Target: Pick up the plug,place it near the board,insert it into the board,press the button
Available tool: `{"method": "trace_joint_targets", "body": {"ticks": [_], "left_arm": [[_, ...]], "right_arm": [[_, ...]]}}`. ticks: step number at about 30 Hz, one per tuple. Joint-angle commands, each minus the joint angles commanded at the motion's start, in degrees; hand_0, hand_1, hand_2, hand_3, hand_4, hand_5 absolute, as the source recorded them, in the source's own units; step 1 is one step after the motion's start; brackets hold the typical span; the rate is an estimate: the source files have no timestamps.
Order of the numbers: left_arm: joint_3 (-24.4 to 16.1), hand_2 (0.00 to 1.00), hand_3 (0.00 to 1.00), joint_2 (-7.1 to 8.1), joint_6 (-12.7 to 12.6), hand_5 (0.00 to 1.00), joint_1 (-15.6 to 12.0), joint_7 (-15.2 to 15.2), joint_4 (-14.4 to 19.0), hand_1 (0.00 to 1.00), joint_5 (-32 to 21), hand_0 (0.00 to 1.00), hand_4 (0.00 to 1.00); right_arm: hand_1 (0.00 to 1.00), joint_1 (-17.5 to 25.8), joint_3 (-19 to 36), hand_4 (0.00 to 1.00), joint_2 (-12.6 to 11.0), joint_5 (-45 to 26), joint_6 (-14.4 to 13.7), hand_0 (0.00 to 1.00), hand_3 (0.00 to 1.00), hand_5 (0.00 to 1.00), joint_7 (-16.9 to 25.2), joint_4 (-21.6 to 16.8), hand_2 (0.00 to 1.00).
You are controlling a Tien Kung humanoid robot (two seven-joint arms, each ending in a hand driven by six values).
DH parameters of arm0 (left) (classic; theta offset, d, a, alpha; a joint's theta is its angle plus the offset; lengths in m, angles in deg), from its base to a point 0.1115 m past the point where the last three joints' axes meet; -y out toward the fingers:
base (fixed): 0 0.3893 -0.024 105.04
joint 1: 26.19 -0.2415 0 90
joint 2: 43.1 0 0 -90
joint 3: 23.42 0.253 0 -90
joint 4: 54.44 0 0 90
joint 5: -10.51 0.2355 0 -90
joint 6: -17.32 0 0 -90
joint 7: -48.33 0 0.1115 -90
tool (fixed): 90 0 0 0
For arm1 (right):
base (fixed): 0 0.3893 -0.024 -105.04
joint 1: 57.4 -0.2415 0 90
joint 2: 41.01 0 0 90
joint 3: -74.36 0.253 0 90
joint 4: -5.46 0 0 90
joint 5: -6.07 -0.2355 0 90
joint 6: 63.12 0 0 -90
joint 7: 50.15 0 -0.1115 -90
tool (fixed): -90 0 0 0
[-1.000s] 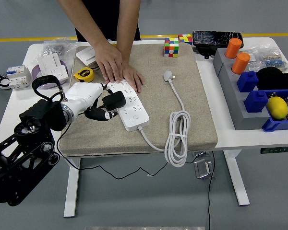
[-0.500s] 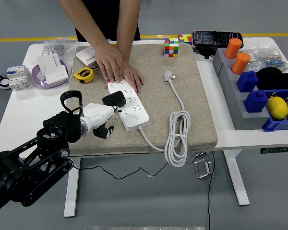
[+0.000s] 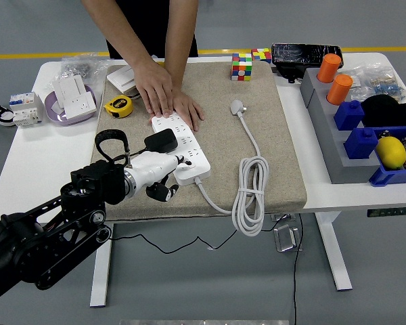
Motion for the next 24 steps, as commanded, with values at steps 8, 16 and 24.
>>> {"method": "trace_joint_targets", "body": {"ticks": [8, 16, 24], "left_arm": [[1.55, 0.162, 0.917, -0.76, -1.58, 0.031, 1.38, 1.08, -3.99, 0.043, -0.16, 0.134, 0.507], [2.21, 0.162, 0.914, -0.79, -2.14, 0.035, 1.74, 1.37, -5.09, 0.044, 0.19, 0.134, 0.504], [3.21, 0.163, 0.909, -1.20, -2.82, 0.039, 2.47, 1.84, -6.30, 0.044, 0.17, 0.135, 0.499]], "right_arm": [[0.899, 0.16, -0.27, 0.998, -0.06, -0.05, -0.01, 0.998, 0.831, 0.998, 0.00, -0.02, 0.823], [0.899, 0.36, -0.36, 0.998, -0.15, -0.02, -0.02, 0.998, 0.831, 0.998, 0.00, -0.04, 0.824], [0.899, 0.29, -0.50, 0.998, -0.17, 0.00, -0.02, 0.998, 0.831, 0.998, 0.02, -0.07, 0.824]]}}
